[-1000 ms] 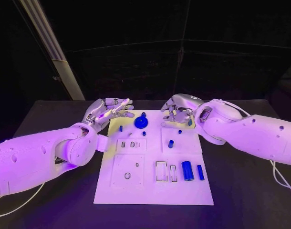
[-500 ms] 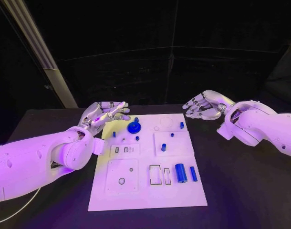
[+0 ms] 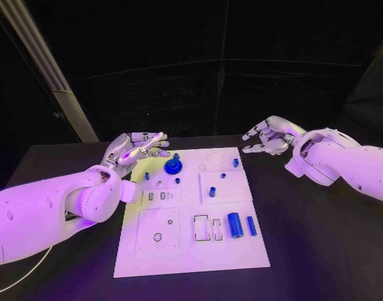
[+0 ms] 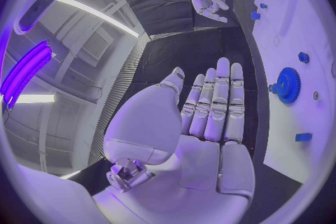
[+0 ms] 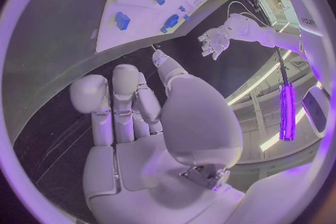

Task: Assemble the parts on the task board

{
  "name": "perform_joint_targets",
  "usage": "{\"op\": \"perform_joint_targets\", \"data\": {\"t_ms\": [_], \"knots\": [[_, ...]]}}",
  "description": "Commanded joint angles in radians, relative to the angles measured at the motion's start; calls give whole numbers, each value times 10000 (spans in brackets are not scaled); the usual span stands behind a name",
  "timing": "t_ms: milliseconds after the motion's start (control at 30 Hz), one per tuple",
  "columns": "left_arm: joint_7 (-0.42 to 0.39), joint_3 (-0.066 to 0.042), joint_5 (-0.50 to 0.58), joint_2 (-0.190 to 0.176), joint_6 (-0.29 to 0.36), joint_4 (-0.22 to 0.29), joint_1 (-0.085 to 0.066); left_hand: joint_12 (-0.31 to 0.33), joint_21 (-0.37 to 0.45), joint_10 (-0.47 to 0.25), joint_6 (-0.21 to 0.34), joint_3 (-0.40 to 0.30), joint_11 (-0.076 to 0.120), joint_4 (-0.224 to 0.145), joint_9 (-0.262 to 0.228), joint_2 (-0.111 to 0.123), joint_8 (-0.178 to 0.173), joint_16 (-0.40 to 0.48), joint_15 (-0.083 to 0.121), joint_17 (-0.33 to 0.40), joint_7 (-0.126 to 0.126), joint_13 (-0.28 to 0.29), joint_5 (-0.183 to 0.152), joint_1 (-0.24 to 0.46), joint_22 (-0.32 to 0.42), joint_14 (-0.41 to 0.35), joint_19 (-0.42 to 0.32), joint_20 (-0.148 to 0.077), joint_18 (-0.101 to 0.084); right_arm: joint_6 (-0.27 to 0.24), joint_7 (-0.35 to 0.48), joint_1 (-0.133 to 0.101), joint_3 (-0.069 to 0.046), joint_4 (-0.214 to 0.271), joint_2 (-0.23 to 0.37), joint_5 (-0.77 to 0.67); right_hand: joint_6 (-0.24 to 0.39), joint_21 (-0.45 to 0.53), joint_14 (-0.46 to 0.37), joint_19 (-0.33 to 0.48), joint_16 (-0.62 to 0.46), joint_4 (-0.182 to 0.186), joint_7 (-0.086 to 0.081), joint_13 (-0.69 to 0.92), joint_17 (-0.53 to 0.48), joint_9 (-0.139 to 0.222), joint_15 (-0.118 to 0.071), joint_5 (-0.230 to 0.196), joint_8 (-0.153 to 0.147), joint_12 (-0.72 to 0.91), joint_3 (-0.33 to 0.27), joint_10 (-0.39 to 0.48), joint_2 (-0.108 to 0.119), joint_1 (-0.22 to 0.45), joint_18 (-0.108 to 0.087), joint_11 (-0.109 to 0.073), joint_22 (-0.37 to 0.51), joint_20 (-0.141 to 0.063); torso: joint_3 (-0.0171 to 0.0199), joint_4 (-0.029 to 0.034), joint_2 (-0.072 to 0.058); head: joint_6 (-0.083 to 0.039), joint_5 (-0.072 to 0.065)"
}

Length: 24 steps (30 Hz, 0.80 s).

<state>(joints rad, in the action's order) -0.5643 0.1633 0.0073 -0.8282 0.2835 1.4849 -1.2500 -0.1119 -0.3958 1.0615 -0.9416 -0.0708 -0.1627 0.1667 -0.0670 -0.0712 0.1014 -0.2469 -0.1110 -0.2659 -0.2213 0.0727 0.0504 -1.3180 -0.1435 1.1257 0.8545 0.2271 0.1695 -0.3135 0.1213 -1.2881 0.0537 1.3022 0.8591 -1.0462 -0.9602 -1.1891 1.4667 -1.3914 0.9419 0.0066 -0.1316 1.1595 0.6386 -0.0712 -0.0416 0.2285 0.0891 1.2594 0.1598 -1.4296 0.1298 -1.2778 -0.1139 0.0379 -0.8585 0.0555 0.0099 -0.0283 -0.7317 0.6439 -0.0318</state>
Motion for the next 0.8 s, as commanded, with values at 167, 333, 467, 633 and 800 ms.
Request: {"op": "perform_joint_targets", "data": {"t_ms": [167, 333, 467, 633, 800], "knots": [[-17, 2, 19, 15, -222, -9, -3, 33, 61, 67, -68, -61, -11, 0, 2, -51, -37, 34, 3, -10, -23, -8, 44, -65, 11, 69, 74, -4, 148, 31, -1195, 191, 0, -446, -450, -2329, 589, -1316, 207, -342, 1654, 167, -80, 586, 1968, 24, 61, -224, -24, 464, -742, 440, -316, -265, 268, 100, -1887, 86, 5, -6, -3, 70, -17], [-13, 3, 19, 45, -245, -20, 3, 39, 65, 77, -74, -68, -8, -5, 2, -40, -42, 48, 3, -17, -20, -7, 44, -65, 16, 66, 76, -5, 147, 569, -1351, 401, -1, -612, -684, -2671, 818, -1723, 488, -484, 3400, 185, -65, 984, 4494, 15, 71, -316, -8, 758, -994, 345, -442, -452, 355, 111, -2525, 97, 1, 20, -1, 112, -67], [-9, 4, 19, 54, -253, -34, 9, 39, 65, 77, -74, -68, -8, -5, 2, -40, -42, 48, 3, -17, -20, -7, 44, -65, 16, 66, 76, -5, 147, 717, -1362, 534, -2, -668, -790, -2764, 968, -2006, 959, -524, 6048, 233, -119, 1328, 8849, 10, 177, -375, 51, 1003, -1269, 220, -585, -596, 416, 201, -2962, 212, 6, 3, 5, 137, -42], [25, 5, 19, 60, -274, -55, 13, 39, 65, 77, -74, -68, -8, -5, 2, -40, -42, 48, 3, -17, -20, -7, 44, -65, 16, 66, 76, -5, 147, 573, -1378, 597, -3, -754, -869, -2621, 1013, -2127, 968, -536, 6119, 295, -169, 1468, 8982, 8, 233, -395, 93, 1096, -1405, 161, -685, -615, 439, 219, -3158, 264, 6, 6, 3, 144, 5], [61, 6, 19, 70, -293, -72, 16, 39, 65, 77, -74, -68, -8, -5, 2, -40, -42, 48, 3, -17, -20, -7, 44, -65, 16, 66, 76, -5, 147, 608, -1363, 624, -4, -834, -980, -2399, 977, -2159, 969, -534, 6128, 302, -186, 1497, 9000, -2, 250, -395, 135, 1113, -1417, 152, -770, -655, 445, 237, -3208, 283, 7, 7, 8, 173, 7]]}}
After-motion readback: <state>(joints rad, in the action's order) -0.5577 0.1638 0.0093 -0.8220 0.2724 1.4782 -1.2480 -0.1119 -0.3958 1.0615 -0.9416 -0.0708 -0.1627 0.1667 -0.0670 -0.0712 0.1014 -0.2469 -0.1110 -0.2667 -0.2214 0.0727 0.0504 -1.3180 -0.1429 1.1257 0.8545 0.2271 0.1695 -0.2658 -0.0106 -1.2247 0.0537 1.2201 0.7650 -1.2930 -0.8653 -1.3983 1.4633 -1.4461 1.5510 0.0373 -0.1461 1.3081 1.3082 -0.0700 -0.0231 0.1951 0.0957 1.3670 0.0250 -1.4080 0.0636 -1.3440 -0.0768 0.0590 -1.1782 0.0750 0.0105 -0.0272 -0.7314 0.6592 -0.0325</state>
